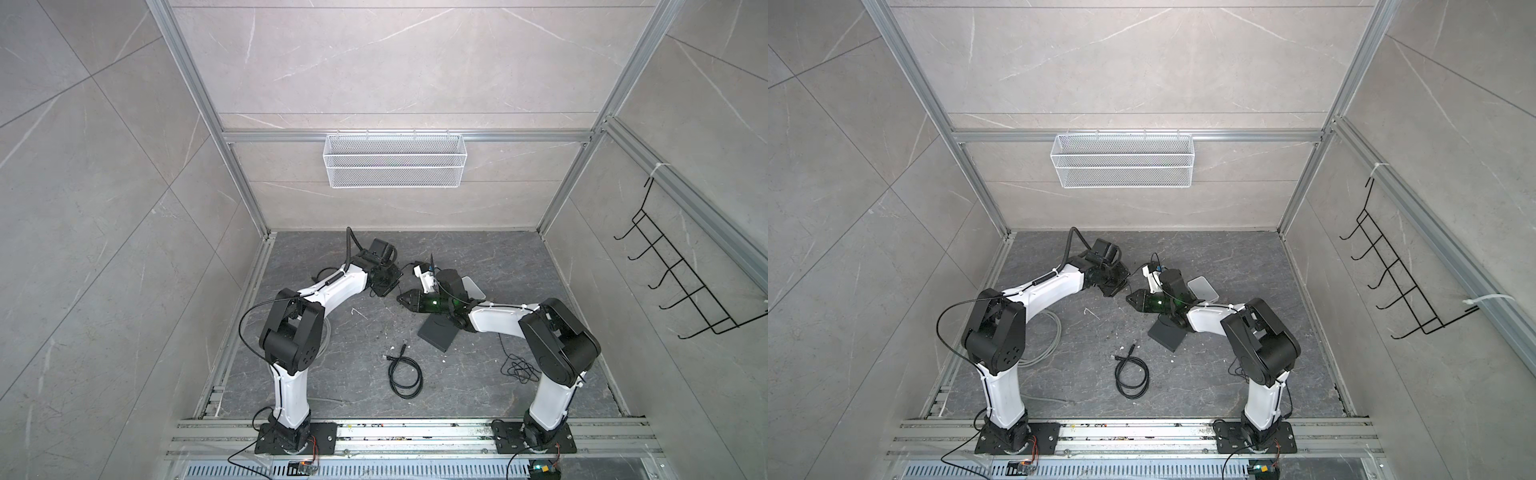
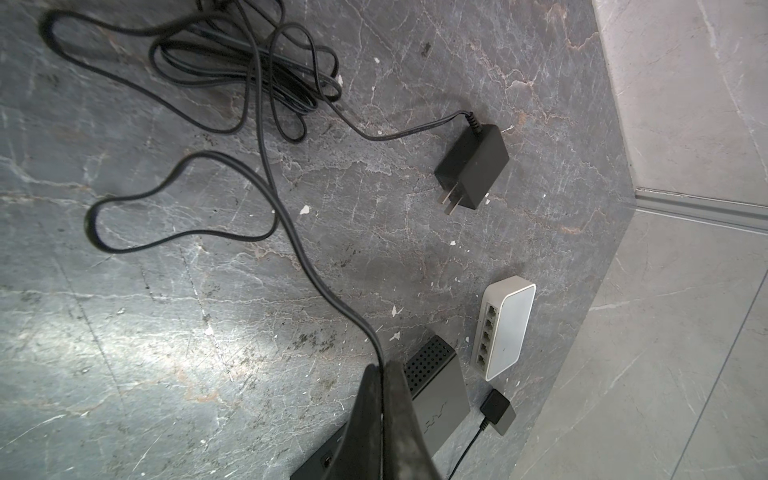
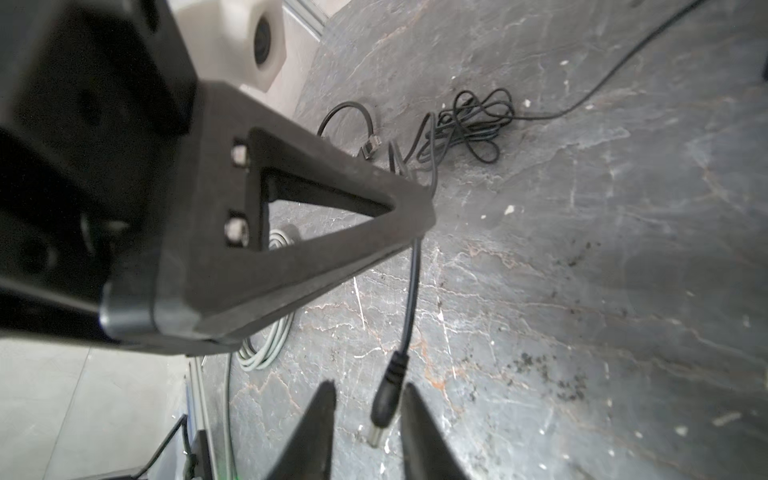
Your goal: Insert the plug into the switch port
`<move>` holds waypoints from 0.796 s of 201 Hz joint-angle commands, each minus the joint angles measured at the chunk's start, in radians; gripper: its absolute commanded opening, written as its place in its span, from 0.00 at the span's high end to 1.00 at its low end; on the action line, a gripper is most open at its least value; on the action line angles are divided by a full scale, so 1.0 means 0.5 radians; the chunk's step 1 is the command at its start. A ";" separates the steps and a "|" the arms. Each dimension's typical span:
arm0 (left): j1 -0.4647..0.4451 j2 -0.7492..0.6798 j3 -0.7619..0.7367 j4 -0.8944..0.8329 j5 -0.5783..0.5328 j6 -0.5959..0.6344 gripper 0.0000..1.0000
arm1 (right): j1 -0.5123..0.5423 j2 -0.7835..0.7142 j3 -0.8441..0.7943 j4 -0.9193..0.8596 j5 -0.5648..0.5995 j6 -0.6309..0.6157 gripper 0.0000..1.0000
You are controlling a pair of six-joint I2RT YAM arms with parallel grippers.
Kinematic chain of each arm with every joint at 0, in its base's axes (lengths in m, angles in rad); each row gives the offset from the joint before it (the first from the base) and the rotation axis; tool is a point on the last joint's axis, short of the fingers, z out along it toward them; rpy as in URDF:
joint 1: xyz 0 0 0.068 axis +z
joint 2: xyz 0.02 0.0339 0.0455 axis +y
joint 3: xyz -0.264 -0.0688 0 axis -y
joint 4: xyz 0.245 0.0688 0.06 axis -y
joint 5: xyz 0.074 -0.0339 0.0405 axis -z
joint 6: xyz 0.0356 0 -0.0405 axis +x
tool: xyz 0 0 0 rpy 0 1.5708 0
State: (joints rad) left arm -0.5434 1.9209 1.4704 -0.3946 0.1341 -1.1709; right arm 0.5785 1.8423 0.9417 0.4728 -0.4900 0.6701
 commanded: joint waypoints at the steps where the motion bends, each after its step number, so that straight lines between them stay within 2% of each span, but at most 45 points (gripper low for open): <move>1: -0.003 -0.108 -0.008 0.037 -0.009 -0.043 1.00 | 0.015 0.066 0.039 0.021 -0.021 0.014 0.79; 46: -0.004 -0.114 -0.003 0.027 -0.011 -0.044 1.00 | 0.018 0.061 0.007 0.012 0.027 0.030 0.73; 99: 0.003 -0.120 -0.006 0.028 -0.003 -0.045 1.00 | 0.021 0.074 0.011 0.015 0.051 0.037 0.88; 132: 0.010 -0.128 -0.002 0.016 0.004 -0.023 1.00 | 0.018 0.026 -0.006 -0.057 0.095 -0.033 0.93; 160: 0.060 -0.154 0.021 -0.119 0.044 0.193 0.80 | 0.012 -0.084 0.045 -0.410 0.105 -0.400 0.97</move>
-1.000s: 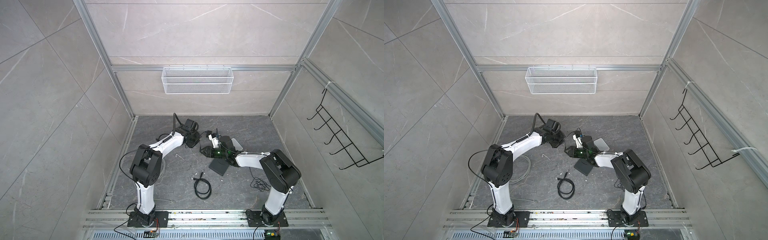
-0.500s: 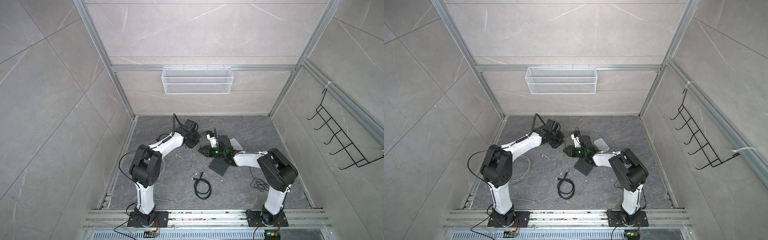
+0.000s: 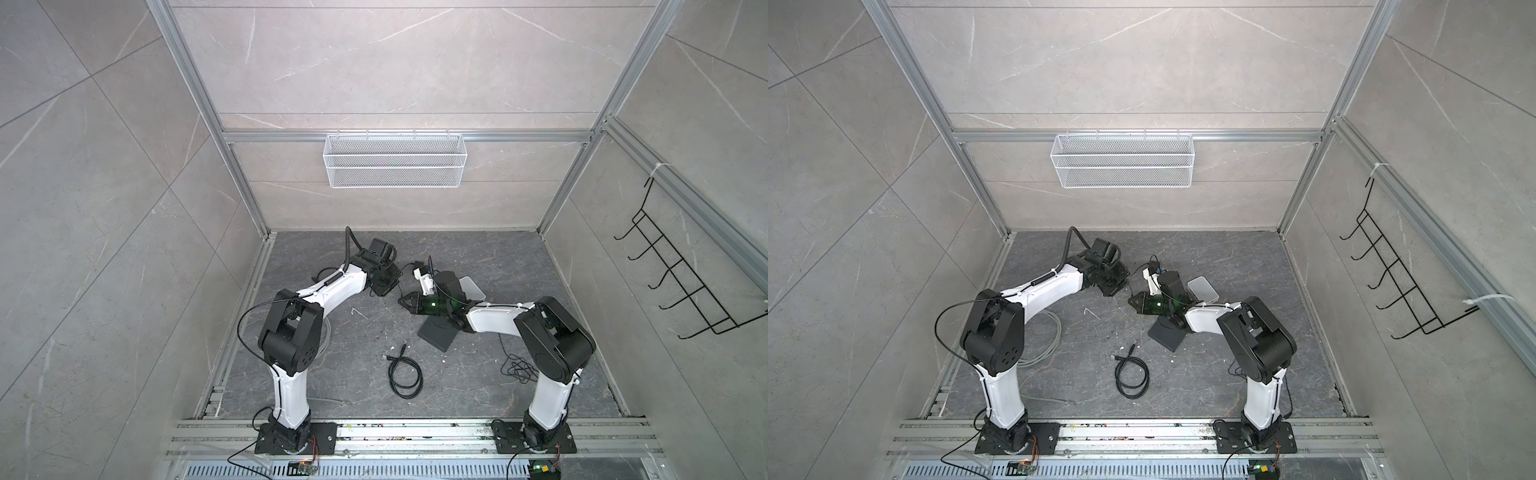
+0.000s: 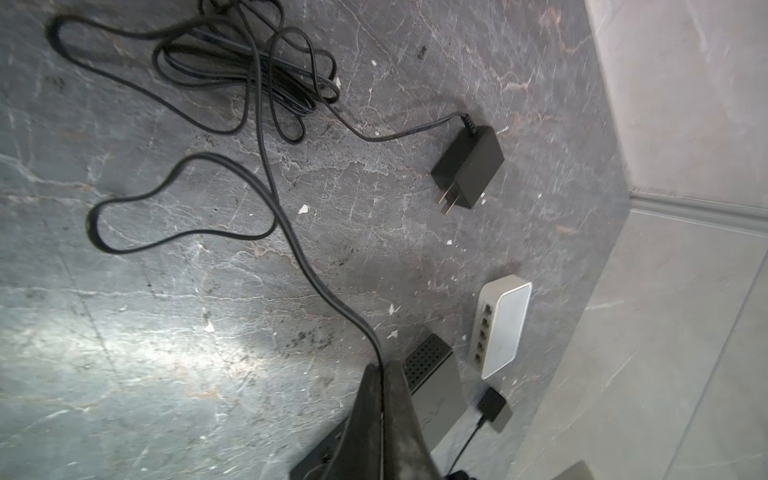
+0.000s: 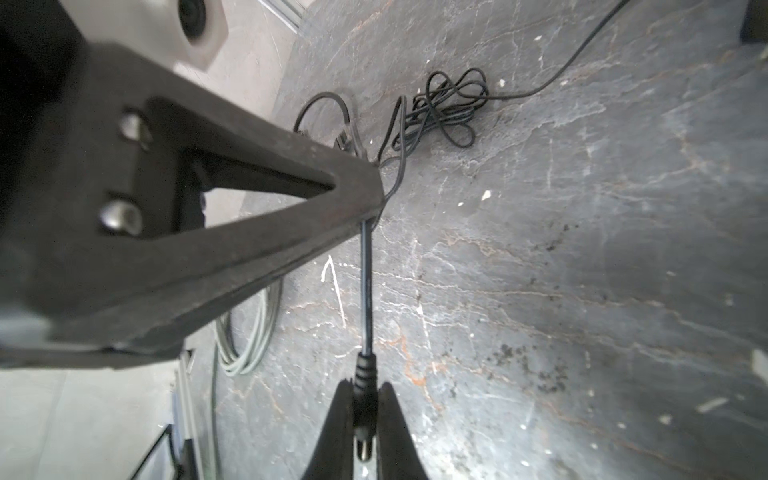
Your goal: Insert the plug into the switch port
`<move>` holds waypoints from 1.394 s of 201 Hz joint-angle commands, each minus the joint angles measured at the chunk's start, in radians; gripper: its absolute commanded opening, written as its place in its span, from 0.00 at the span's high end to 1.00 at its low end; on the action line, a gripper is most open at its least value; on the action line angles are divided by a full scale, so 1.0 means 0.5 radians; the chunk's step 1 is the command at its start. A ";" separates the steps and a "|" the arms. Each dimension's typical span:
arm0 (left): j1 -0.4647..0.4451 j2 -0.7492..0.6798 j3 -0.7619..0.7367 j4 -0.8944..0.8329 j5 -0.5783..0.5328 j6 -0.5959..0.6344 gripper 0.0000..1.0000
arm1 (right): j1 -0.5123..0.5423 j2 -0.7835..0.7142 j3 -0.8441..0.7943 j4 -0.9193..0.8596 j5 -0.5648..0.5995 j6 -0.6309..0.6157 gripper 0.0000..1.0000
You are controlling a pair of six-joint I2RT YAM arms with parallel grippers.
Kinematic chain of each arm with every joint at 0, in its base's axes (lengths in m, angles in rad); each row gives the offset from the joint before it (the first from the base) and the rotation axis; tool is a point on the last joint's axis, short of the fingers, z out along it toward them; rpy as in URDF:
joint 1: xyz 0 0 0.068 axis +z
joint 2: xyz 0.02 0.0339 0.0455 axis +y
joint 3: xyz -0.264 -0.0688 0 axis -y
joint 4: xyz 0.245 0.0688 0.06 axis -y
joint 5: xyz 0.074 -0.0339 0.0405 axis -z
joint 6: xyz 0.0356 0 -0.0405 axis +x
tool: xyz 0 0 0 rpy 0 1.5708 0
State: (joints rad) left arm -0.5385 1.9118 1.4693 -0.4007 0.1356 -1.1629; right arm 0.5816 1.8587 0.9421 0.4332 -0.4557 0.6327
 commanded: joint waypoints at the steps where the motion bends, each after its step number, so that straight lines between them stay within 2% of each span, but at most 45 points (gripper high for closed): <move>1: 0.053 -0.139 0.024 -0.115 0.047 0.189 0.79 | 0.004 -0.121 0.048 -0.353 0.034 -0.341 0.97; 16: 0.088 -0.174 0.044 -0.198 0.128 0.460 0.69 | -0.003 -0.158 0.119 -0.613 -0.030 -0.615 0.97; 26: 0.104 -0.188 0.101 -0.288 0.217 0.735 0.65 | -0.005 -0.164 0.201 -0.835 -0.083 -0.790 0.98; 42: 0.110 -0.143 0.341 -0.692 0.311 1.389 0.62 | -0.008 -0.153 0.336 -1.175 -0.181 -1.050 0.97; 51: 0.096 -0.132 0.458 -0.913 0.237 1.757 0.62 | -0.010 -0.142 0.419 -1.356 -0.248 -1.207 0.96; 61: 0.094 -0.165 0.463 -1.007 0.135 2.119 0.62 | -0.010 -0.132 0.488 -1.511 -0.283 -1.331 0.96; 75: 0.106 -0.268 0.311 -0.892 0.029 2.532 0.61 | -0.021 -0.112 0.572 -1.695 -0.342 -1.478 0.97; 86: 0.129 -0.355 0.149 -0.717 0.046 2.784 0.59 | -0.034 -0.094 0.627 -1.795 -0.401 -1.547 0.97; 115: 0.150 -0.514 -0.176 -0.298 0.437 3.301 0.57 | -0.097 -0.054 0.713 -1.916 -0.563 -1.607 0.97; 144: 0.151 -0.604 -0.399 0.099 0.824 3.394 0.57 | -0.187 -0.064 0.752 -1.952 -0.748 -1.592 0.97; 173: 0.144 -0.547 -0.454 0.226 1.085 3.464 0.60 | -0.227 -0.056 0.811 -2.058 -0.855 -1.645 0.97; 226: 0.097 -0.398 -0.367 0.300 1.167 3.535 0.62 | -0.271 0.005 0.956 -2.315 -0.952 -1.756 0.97; 256: 0.097 -0.329 -0.273 0.122 1.305 3.612 0.63 | -0.336 0.038 1.025 -2.412 -1.004 -1.814 0.97; 280: 0.100 -0.305 -0.218 -0.002 1.401 3.662 0.63 | -0.347 0.114 1.145 -2.639 -0.995 -1.962 0.97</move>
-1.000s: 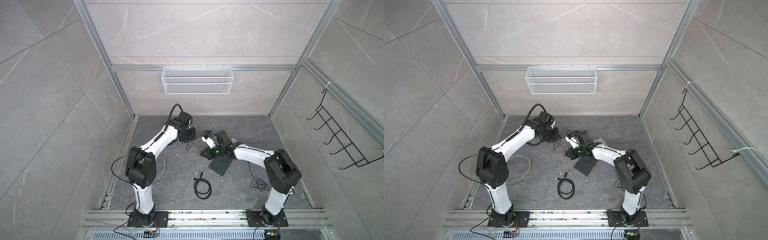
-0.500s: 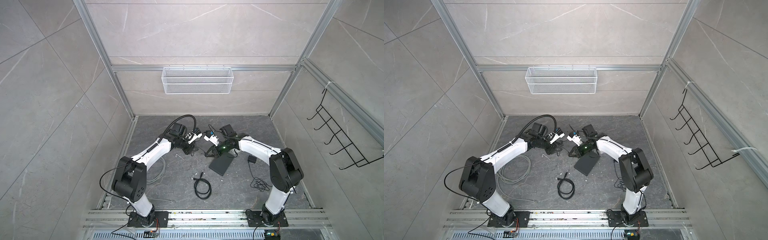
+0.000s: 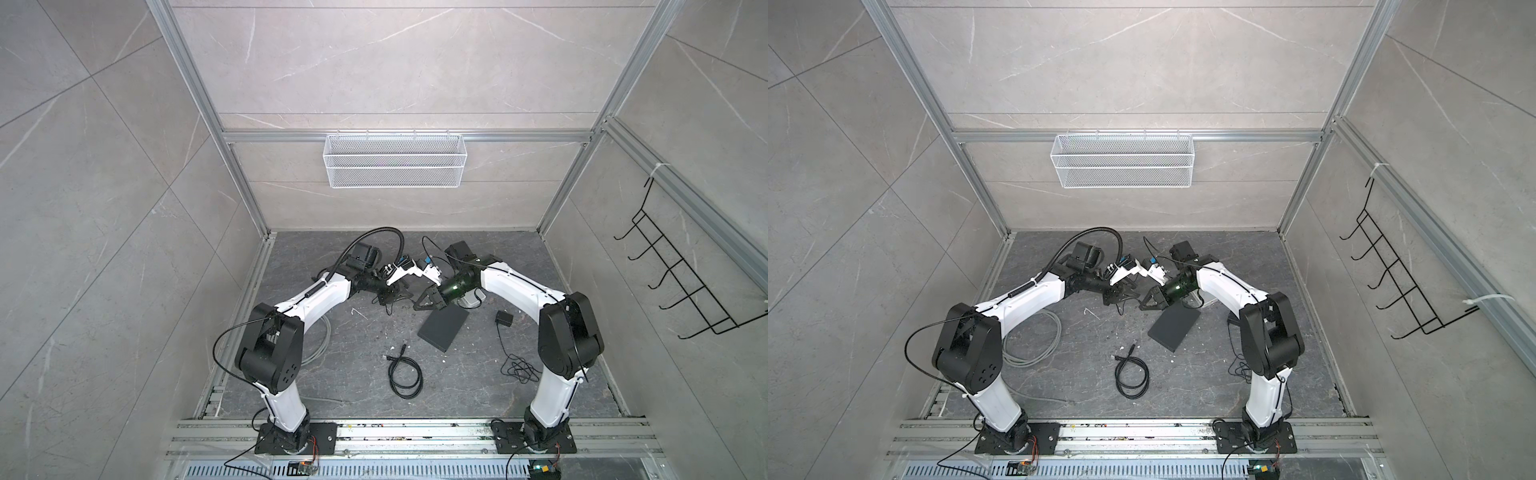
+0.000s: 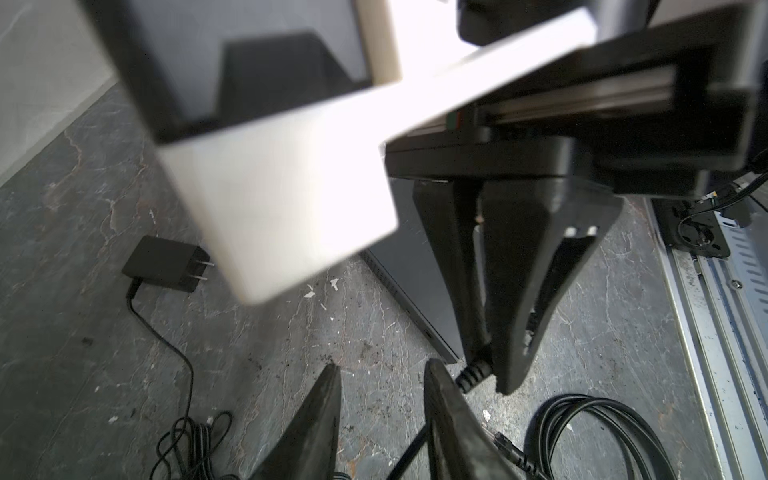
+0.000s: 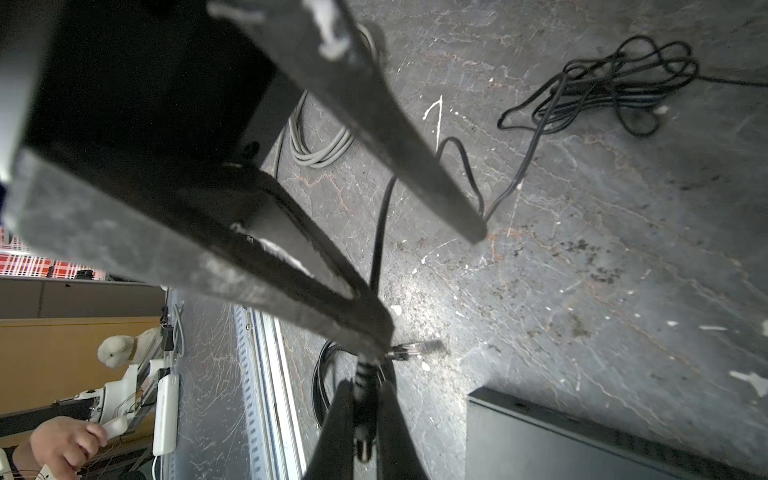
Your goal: Insert the plug into the switch port
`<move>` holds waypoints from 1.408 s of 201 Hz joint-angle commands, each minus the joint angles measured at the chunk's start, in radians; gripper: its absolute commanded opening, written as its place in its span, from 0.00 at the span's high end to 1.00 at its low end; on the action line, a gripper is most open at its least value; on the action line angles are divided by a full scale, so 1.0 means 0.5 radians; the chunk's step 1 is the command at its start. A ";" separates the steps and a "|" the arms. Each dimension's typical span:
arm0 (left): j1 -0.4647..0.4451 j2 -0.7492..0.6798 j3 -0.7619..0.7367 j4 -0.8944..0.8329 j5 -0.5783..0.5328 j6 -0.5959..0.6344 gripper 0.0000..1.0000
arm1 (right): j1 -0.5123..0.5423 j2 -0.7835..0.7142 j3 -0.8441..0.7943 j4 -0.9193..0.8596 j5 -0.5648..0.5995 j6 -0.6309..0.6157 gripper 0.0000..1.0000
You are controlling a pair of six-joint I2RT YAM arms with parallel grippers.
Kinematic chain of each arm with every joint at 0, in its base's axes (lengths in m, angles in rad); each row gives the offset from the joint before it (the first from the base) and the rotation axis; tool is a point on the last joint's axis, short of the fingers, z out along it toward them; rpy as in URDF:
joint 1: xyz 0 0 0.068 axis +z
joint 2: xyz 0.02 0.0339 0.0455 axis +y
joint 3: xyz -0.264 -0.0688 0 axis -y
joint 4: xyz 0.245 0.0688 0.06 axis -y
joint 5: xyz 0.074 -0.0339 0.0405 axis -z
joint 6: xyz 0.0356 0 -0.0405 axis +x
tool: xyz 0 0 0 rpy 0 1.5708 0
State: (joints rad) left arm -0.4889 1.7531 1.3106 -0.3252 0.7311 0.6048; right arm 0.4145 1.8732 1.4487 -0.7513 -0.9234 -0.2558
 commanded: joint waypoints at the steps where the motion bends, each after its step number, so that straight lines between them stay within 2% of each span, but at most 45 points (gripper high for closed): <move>1: 0.001 0.014 0.101 -0.155 0.216 0.127 0.63 | -0.013 0.088 0.137 -0.283 -0.059 -0.191 0.97; 38: 0.023 0.039 0.219 -0.308 0.352 0.190 0.62 | -0.026 0.151 0.229 -0.461 -0.040 -0.318 0.97; 92: 0.012 0.087 0.235 -0.485 0.357 0.299 0.63 | -0.050 0.150 0.278 -0.534 -0.090 -0.366 0.97; 152: -0.046 0.115 0.203 -0.461 0.204 0.350 0.60 | -0.051 0.138 0.269 -0.561 -0.154 -0.385 0.97; 192: -0.074 0.150 0.230 -0.522 0.206 0.390 0.61 | -0.052 0.130 0.266 -0.578 -0.154 -0.399 0.97; 211: -0.079 0.151 0.230 -0.536 0.210 0.397 0.67 | -0.050 0.122 0.255 -0.579 -0.153 -0.401 0.97; 238: -0.084 0.148 0.231 -0.540 0.226 0.387 0.86 | -0.050 0.129 0.255 -0.581 -0.131 -0.401 0.97; 250: -0.084 0.142 0.230 -0.540 0.227 0.380 0.91 | -0.053 0.132 0.258 -0.581 -0.110 -0.400 0.97; 283: -0.082 0.139 0.233 -0.564 0.206 0.370 0.99 | -0.111 0.098 0.226 -0.510 -0.119 -0.334 0.86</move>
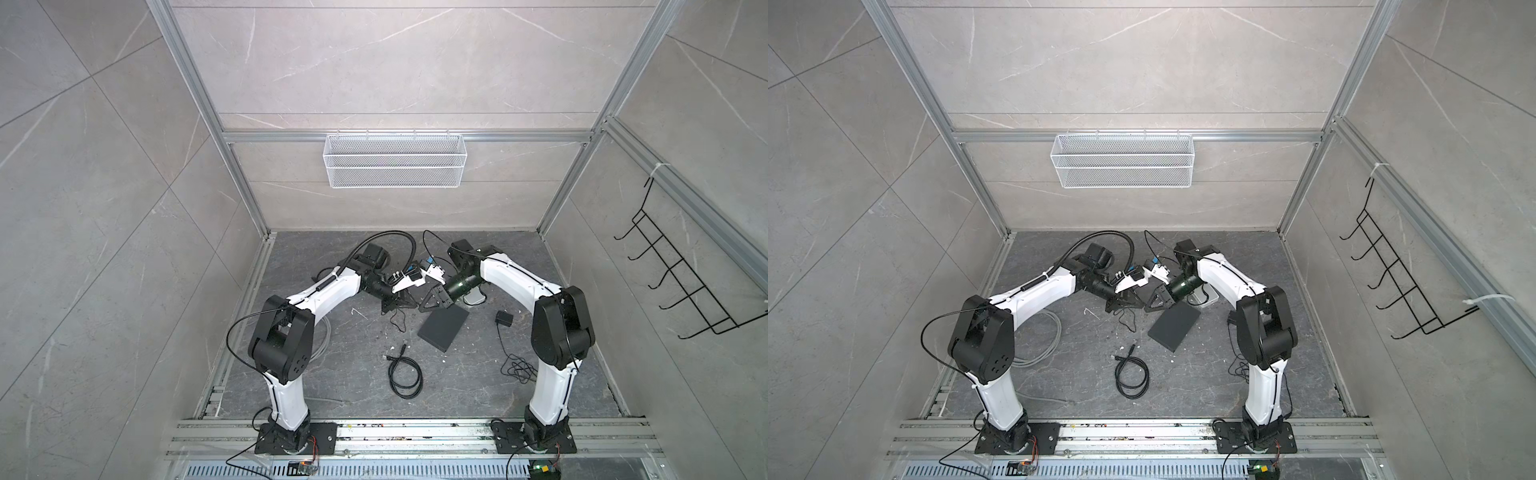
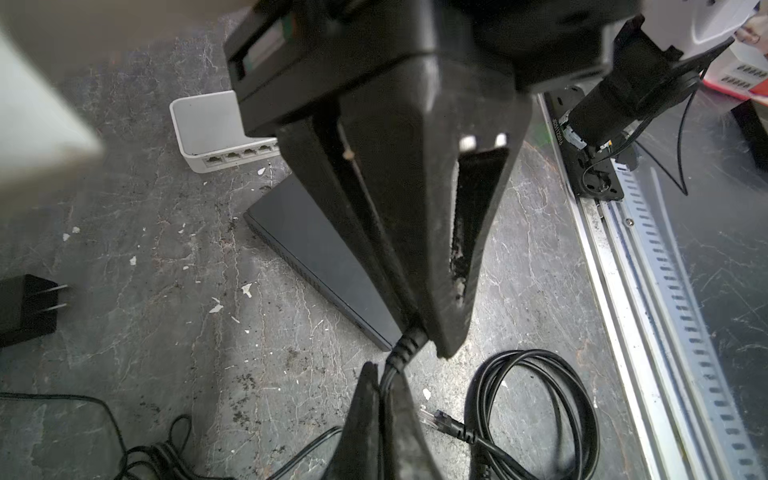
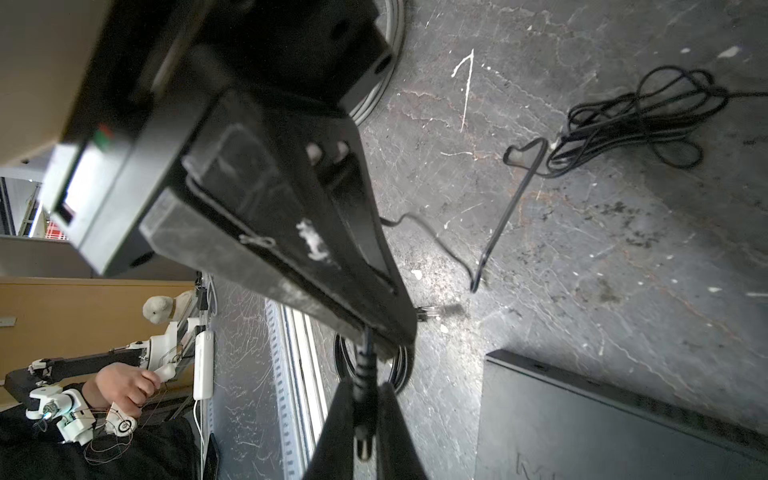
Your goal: Insert the plug into the switch port
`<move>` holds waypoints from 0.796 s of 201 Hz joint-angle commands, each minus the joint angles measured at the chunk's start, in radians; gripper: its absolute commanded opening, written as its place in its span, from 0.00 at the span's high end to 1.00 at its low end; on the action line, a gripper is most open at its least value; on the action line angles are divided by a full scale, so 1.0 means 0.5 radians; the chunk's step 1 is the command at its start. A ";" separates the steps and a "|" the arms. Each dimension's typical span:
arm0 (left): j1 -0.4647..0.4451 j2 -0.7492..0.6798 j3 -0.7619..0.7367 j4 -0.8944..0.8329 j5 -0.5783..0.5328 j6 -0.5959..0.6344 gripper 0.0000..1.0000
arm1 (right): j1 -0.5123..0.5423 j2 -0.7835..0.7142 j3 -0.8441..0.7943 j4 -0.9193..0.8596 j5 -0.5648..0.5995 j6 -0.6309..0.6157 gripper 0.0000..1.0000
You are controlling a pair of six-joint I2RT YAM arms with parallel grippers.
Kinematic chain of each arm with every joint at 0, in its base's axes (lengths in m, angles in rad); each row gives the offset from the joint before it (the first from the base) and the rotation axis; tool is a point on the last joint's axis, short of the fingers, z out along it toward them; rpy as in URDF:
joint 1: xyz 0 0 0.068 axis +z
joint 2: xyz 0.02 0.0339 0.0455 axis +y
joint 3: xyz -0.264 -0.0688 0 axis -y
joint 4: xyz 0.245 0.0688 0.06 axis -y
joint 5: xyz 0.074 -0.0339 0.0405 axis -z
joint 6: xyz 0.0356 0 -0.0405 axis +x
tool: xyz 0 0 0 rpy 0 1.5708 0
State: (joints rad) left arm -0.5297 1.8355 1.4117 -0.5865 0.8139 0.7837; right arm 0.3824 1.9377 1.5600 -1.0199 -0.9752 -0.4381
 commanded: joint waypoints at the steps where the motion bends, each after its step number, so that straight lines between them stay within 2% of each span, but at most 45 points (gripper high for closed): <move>1: -0.001 -0.026 0.032 -0.043 0.039 0.011 0.99 | -0.050 -0.036 0.000 0.035 -0.020 0.036 0.85; 17: -0.002 -0.026 0.022 -0.050 0.016 0.002 1.00 | -0.115 -0.123 -0.092 0.175 -0.084 0.158 0.74; 42: 0.004 -0.041 -0.017 0.031 -0.013 -0.060 1.00 | -0.213 -0.330 -0.385 0.607 -0.302 0.480 0.67; 49: 0.005 -0.047 -0.037 0.078 -0.026 -0.091 1.00 | -0.226 -0.399 -0.505 0.825 -0.325 0.657 0.65; 71: 0.008 -0.051 -0.064 0.171 -0.034 -0.161 1.00 | -0.227 -0.579 -0.918 1.727 -0.285 1.444 0.62; 80: 0.007 -0.048 -0.066 0.187 -0.034 -0.179 1.00 | -0.226 -0.637 -1.087 2.102 -0.220 1.770 0.61; 96: 0.010 -0.045 -0.071 0.225 -0.035 -0.213 1.00 | -0.223 -0.718 -1.330 2.603 -0.093 2.183 0.59; 110: 0.018 -0.041 -0.073 0.242 -0.024 -0.229 1.00 | -0.222 -0.768 -1.428 2.770 0.027 2.341 0.57; 126: 0.026 -0.036 -0.070 0.246 -0.016 -0.239 1.00 | -0.216 -0.814 -1.486 2.797 0.126 2.400 0.57; 160: 0.032 -0.026 -0.055 0.225 -0.015 -0.236 1.00 | -0.182 -0.821 -1.549 2.899 0.147 2.473 0.56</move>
State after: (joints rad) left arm -0.5209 1.8355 1.3758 -0.4862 0.7864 0.6807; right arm 0.2737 1.5528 0.8062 0.2771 -0.9398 0.6880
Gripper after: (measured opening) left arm 0.055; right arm 0.442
